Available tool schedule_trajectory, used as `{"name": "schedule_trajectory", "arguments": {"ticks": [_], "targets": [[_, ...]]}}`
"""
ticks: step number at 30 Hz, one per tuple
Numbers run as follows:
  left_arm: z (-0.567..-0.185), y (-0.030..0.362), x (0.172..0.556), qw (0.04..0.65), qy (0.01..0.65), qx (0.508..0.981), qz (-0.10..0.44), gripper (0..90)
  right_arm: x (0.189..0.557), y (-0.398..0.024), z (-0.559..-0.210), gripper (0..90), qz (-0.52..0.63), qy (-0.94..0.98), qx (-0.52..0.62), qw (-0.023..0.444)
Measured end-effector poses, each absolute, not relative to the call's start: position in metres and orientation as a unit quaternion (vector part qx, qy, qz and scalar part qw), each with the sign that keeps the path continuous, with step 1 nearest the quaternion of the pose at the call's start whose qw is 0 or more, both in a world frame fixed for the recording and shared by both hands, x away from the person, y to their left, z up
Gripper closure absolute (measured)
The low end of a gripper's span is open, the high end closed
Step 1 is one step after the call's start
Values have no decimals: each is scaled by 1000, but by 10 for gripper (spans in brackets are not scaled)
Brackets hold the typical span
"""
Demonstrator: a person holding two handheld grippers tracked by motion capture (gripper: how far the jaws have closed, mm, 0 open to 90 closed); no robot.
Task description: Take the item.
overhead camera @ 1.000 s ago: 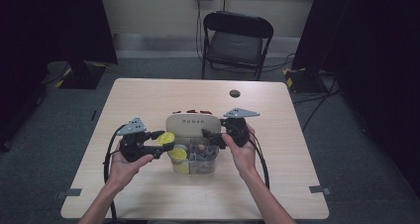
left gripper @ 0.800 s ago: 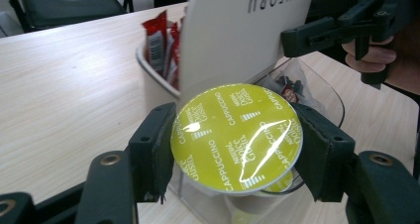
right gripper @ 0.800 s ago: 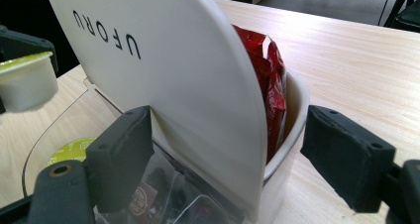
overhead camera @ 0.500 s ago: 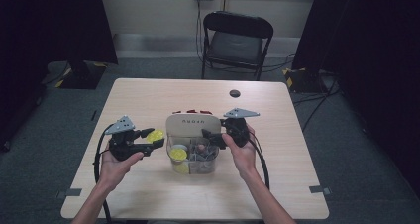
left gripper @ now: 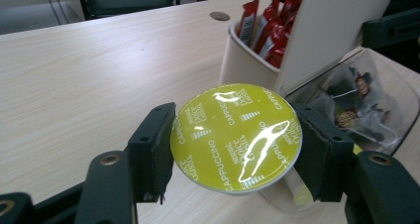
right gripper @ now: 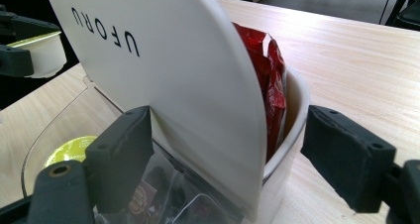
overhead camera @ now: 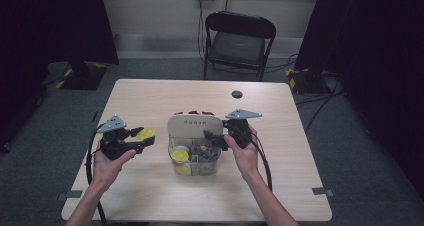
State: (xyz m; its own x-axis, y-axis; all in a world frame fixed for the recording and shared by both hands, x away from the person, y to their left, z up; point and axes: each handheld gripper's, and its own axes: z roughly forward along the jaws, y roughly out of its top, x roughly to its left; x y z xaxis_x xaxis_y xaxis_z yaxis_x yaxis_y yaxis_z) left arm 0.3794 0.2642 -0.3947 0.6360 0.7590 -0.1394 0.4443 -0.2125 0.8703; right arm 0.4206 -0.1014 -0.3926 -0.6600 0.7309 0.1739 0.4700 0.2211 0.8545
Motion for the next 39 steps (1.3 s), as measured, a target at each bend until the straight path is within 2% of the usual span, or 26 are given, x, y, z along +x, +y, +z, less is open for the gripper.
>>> {"name": "schedule_trajectory", "arguments": {"ticks": [8,31,39], "targets": [[-402,277,383,471,412,758,182,386,421,-101,-393,186,487,770,390,135],[-444,305,398,419,448,767,188,387,421,-100,-399,168,481,772,393,132],[-466,315,407,404,470,766,172,387,422,-100,-398,165,481,772,394,130]]}}
